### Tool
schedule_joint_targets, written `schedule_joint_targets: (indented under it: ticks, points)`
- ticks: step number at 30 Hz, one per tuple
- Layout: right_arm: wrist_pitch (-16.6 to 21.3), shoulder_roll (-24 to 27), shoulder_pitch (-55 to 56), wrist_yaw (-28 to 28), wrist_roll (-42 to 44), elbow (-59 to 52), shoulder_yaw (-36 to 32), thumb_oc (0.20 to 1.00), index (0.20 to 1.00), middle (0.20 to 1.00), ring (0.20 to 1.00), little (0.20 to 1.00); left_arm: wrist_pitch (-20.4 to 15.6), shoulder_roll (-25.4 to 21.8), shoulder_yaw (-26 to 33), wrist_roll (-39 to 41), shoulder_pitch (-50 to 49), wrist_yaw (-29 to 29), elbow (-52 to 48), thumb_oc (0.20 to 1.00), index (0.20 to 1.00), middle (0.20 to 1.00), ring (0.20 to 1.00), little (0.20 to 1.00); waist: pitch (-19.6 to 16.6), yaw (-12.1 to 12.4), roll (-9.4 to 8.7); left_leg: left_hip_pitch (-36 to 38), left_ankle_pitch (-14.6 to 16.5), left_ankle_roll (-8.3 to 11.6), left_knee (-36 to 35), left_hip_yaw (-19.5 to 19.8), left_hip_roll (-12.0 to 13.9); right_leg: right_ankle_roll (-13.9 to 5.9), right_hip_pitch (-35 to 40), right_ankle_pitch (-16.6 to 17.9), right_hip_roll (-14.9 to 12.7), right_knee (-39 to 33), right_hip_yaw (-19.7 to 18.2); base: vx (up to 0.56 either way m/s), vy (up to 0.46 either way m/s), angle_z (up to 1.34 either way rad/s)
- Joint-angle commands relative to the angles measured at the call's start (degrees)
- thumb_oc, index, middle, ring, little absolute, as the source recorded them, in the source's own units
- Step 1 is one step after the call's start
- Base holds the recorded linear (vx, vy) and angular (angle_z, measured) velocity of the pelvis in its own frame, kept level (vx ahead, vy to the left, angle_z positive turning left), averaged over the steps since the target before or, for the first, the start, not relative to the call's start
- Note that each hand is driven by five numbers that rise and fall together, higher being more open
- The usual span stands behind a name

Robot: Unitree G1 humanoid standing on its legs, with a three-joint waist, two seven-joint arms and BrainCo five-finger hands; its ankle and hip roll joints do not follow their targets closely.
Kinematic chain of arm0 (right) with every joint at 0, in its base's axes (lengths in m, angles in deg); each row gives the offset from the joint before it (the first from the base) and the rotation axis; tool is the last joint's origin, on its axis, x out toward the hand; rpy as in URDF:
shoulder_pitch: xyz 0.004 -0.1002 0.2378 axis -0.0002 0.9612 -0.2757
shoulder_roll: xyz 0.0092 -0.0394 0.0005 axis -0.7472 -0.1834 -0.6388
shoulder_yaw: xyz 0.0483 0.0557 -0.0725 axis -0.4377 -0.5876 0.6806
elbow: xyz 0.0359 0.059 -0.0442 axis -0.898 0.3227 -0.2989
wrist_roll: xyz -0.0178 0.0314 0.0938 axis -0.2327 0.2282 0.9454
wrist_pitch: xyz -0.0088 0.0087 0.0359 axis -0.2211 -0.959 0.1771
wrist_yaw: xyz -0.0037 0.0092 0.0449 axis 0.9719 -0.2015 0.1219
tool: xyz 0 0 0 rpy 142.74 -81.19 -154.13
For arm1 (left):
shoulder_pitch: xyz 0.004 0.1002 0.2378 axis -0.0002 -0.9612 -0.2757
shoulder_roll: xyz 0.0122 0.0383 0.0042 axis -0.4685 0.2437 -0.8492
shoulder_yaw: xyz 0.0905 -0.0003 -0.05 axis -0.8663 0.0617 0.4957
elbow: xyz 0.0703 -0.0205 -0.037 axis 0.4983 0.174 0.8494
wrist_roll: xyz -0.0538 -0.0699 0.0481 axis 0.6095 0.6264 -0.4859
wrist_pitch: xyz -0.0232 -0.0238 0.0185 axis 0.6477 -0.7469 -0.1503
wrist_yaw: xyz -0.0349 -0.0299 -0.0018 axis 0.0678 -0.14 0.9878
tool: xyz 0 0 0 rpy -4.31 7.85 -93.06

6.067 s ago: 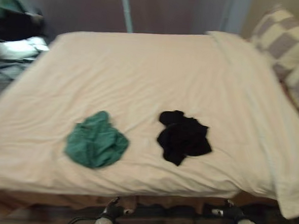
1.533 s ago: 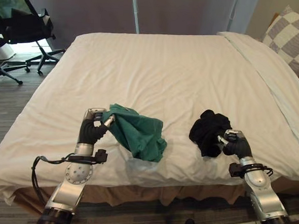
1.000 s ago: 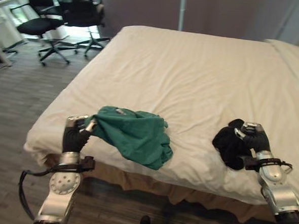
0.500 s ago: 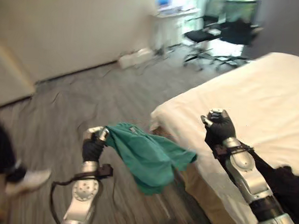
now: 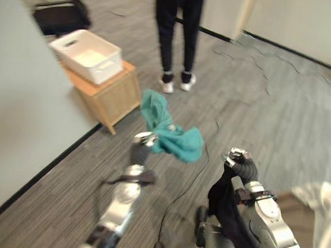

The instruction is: Tidy up the quilt and then pick up the clothes from the bed and put them into the laundry hamper.

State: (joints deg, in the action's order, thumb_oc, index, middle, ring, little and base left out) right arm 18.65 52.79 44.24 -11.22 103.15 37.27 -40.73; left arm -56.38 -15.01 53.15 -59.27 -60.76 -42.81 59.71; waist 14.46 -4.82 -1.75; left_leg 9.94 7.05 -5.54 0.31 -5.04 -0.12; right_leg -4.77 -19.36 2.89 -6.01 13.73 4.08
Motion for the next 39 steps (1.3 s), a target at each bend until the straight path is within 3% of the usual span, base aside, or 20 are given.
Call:
schedule_joint_targets:
  ticks: [1, 4, 8, 12, 13, 18, 20, 21, 23, 24, 25, 26, 27, 29, 30, 32, 33, 35, 36, 39]
  points:
    - [4.6, 0.6, -5.4, -1.4, 1.0, 2.6, -3.1, 0.200, 0.200, 0.200, 0.200, 0.200, -4.3, 0.3, 0.9, 6.1, 4.3, -4.9, 1.1, 0.200, 0.200, 0.200, 0.200, 0.200, -3.3, 0.3, 0.31, 1.5, -1.7, 4.13, -3.8, 2.9, -1.1, -2.40, 14.1, 3.2, 1.3, -11.0, 3.9, 0.20, -0.179, 1.09]
    - [4.9, -0.4, -5.4, -2.1, 0.4, 8.0, -2.6, 0.200, 0.200, 0.200, 0.200, 0.200, -3.3, 1.5, 2.3, 4.1, 3.5, -5.7, 2.6, 0.200, 0.200, 0.200, 0.200, 0.200, -4.5, 2.7, -0.20, -0.3, -1.5, 5.01, -0.8, 1.6, -1.6, -0.91, 20.6, 2.0, 1.2, -15.0, 6.6, 0.18, -0.083, -0.05]
    - [4.4, -0.9, -4.2, -1.5, 0.1, 8.1, -3.1, 0.200, 0.200, 0.200, 0.200, 0.200, -2.2, 2.9, 2.6, 3.2, 3.4, -6.8, 3.9, 0.200, 0.200, 0.200, 0.200, 0.200, -5.3, 2.6, 0.00, 0.3, -3.6, 6.05, -3.9, -3.2, 1.0, -0.84, 23.3, 0.5, 0.2, -15.7, 10.4, 0.09, 0.013, 0.10]
    - [4.5, -0.7, -3.6, -1.8, -0.7, 7.9, -3.6, 0.200, 0.200, 0.200, 0.200, 0.200, -2.2, 2.8, 3.0, 1.9, 2.4, -6.6, 3.4, 0.200, 0.200, 0.200, 0.200, 0.200, -5.7, 2.8, -0.04, 0.7, -4.3, 6.56, -5.0, -3.6, 2.3, -0.80, 24.8, -0.3, 0.1, -15.9, 10.3, 0.11, 0.029, 0.09]
    - [2.6, -2.3, -0.6, -1.1, -3.4, 20.7, -2.5, 0.200, 0.200, 0.200, 0.200, 0.200, 0.6, 6.2, -0.7, -0.6, 1.6, -2.3, 23.4, 0.200, 0.200, 0.200, 0.200, 0.200, -3.6, 3.1, -0.37, -6.9, -6.7, 5.38, -5.3, -6.3, 2.5, -0.63, 18.7, -4.3, 2.1, -9.6, 12.1, 0.08, -0.028, -0.07]
    - [5.0, -1.5, -1.0, -4.9, -2.5, 17.9, -1.5, 0.200, 0.200, 0.200, 0.200, 0.200, -0.1, 5.7, 0.4, 2.3, 0.2, -1.6, 20.6, 0.200, 0.200, 0.200, 0.200, 0.200, -4.0, 3.6, -1.40, -6.2, -4.8, 6.11, -1.5, -6.9, 2.0, 0.14, 21.6, -3.5, 2.5, -13.5, 12.4, 0.09, -0.195, -0.52]
    - [4.5, -0.8, -1.7, -5.0, -1.9, 16.8, -1.2, 0.200, 0.200, 0.200, 0.200, 0.200, -0.5, 5.4, 0.1, 2.5, 0.5, -1.6, 20.7, 0.200, 0.200, 0.200, 0.200, 0.200, -3.8, 3.5, -2.14, -7.9, -3.3, 6.22, 4.3, -7.1, 2.0, 1.02, 21.6, -3.7, 2.3, -13.2, 11.9, 0.08, -0.268, -0.64]
    - [4.4, 0.2, -3.2, -4.7, -1.6, 16.1, -0.5, 0.200, 0.200, 0.200, 0.200, 0.200, -1.2, 5.5, -0.3, 2.5, 1.0, -0.8, 20.8, 0.200, 0.200, 0.200, 0.200, 0.200, -2.8, 3.9, -3.36, -11.3, -3.9, 6.57, 17.1, -6.4, 3.3, 2.75, 22.4, -4.0, 2.1, -12.8, 11.5, 0.13, -0.337, -0.34]
    - [4.7, 0.6, -4.5, -4.4, -1.1, 16.2, 0.1, 0.200, 0.200, 0.200, 0.200, 0.200, -1.6, 5.7, -0.2, 2.1, 1.1, -0.7, 20.6, 0.200, 0.200, 0.200, 0.200, 0.200, -2.0, 4.8, -3.92, -15.7, -6.6, 7.28, 28.8, -4.6, 4.5, 4.09, 22.8, -4.2, 2.2, -12.5, 11.2, 0.17, -0.346, -0.37]
    - [5.3, 0.9, -5.5, -4.7, -1.5, 16.6, 0.4, 0.200, 0.200, 0.200, 0.200, 0.200, -1.3, 5.9, 0.3, 1.4, 0.5, -0.4, 19.5, 0.200, 0.200, 0.200, 0.200, 0.200, -1.0, 6.2, -3.97, -21.3, -8.6, 7.36, 38.8, -0.5, 3.3, 5.17, 23.4, -4.2, 2.6, -12.1, 9.9, 0.31, -0.226, -0.68]
    - [5.4, 0.8, -6.9, -6.0, -2.5, 17.1, 0.6, 0.200, 0.200, 0.200, 0.200, 0.200, -0.8, 6.4, 0.9, 0.7, -0.7, 0.3, 17.9, 0.200, 0.200, 0.200, 0.200, 0.200, 0.1, 8.5, -3.42, -25.8, -8.5, 6.52, 42.4, 3.3, -2.5, 5.04, 24.2, -3.9, 2.8, -12.0, 7.2, 0.27, -0.155, -0.83]
    - [5.4, 0.7, -6.9, -6.0, -2.5, 17.1, 0.6, 0.200, 0.200, 0.200, 0.200, 0.200, -0.8, 6.4, 0.9, 0.7, -0.7, 0.3, 17.9, 0.200, 0.200, 0.200, 0.200, 0.200, 0.1, 8.5, -3.44, -25.8, -8.5, 6.52, 42.3, 3.3, -2.5, 5.04, 24.1, -3.9, 2.8, -12.0, 7.2, 0.41, -0.030, -1.35]
    - [5.1, 0.1, -8.6, -7.1, -4.0, 16.7, 1.6, 0.200, 0.200, 0.200, 0.200, 0.200, -0.9, 6.6, 1.5, -0.8, -2.1, 1.9, 16.5, 0.200, 0.200, 0.200, 0.200, 0.200, 1.0, 10.9, -2.29, -27.0, -9.1, 5.95, 37.2, 4.7, -6.9, 4.51, 25.6, -4.0, 3.9, -12.7, 4.8, 0.44, 0.012, -1.56]
    - [4.3, -0.3, -9.4, -7.7, -5.1, 14.8, 2.3, 0.200, 0.200, 0.200, 0.200, 0.200, -1.4, 6.2, 1.8, -0.9, -3.5, 2.6, 15.7, 0.200, 0.200, 0.200, 0.200, 0.200, 1.3, 12.5, -1.32, -25.8, -10.7, 5.82, 27.4, 5.0, -8.3, 4.30, 27.8, -4.7, 5.4, -14.1, 3.5, 0.66, 0.022, -1.64]
    - [3.8, -0.1, -9.6, -6.9, -5.7, 12.7, 2.9, 0.200, 0.200, 0.200, 0.200, 0.200, -1.6, 5.8, 1.8, 0.2, -3.7, 1.9, 16.3, 0.200, 0.200, 0.200, 0.200, 0.200, 0.3, 12.9, 0.19, -24.4, -12.2, 5.70, 13.4, 1.3, -6.9, 3.80, 29.8, -5.4, 6.8, -15.2, 4.1, 0.79, 0.021, -1.67]
    - [4.2, 0.0, -9.0, -5.9, -6.6, 10.7, 3.8, 0.200, 0.200, 0.200, 0.200, 0.200, -2.4, 5.5, 1.2, 0.9, -3.4, 1.3, 17.5, 0.200, 0.200, 0.200, 0.200, 0.200, -0.9, 12.6, 1.81, -25.0, -17.2, 6.59, 3.5, -4.3, -4.7, 3.35, 32.9, -6.4, 7.8, -15.7, 5.5, 0.83, 0.059, -0.36]
    - [4.7, 0.2, -8.3, -5.3, -6.9, 9.4, 4.2, 0.200, 0.200, 0.200, 0.200, 0.200, -3.0, 5.5, 0.9, 1.3, -3.1, 0.7, 18.1, 0.200, 0.200, 0.200, 0.200, 0.200, -1.2, 12.3, 2.16, -25.5, -20.2, 7.41, 0.6, -7.7, -3.8, 3.14, 34.9, -7.6, 7.8, -15.5, 7.0, 0.69, 0.087, 0.82]
    - [5.1, 1.1, -8.2, -3.5, -6.3, 7.8, 4.3, 0.200, 0.200, 0.200, 0.200, 0.200, -2.2, 4.8, 0.9, 1.9, -2.8, 0.0, 17.3, 0.200, 0.200, 0.200, 0.200, 0.200, -2.3, 11.8, 1.65, -25.4, -18.1, 7.21, -3.0, -13.2, -3.0, 1.40, 38.8, -11.6, 5.9, -13.2, 9.1, 0.88, 0.156, 0.52]
    - [5.1, 1.2, -8.6, -3.3, -5.6, 8.0, 4.1, 0.200, 0.200, 0.200, 0.200, 0.200, -1.6, 4.8, 1.0, 1.6, -3.0, 0.4, 16.5, 0.200, 0.200, 0.200, 0.200, 0.200, -3.0, 12.3, 1.60, -25.1, -17.9, 6.63, -4.4, -13.0, -3.4, 0.77, 40.0, -11.7, 5.8, -11.9, 8.6, 0.84, 0.174, 0.53]
    - [5.3, 0.8, -10.2, -3.3, -4.1, 9.6, 2.4, 0.200, 0.200, 0.200, 0.200, 0.200, 0.9, 4.4, 1.6, 1.3, -3.3, 1.3, 14.6, 0.200, 0.200, 0.200, 0.200, 0.200, -5.0, 14.9, 0.62, -23.6, -17.5, 3.08, -4.5, -12.6, -5.1, -3.29, 40.9, -4.8, 4.2, -1.3, 7.3, 0.64, 0.155, 0.22]
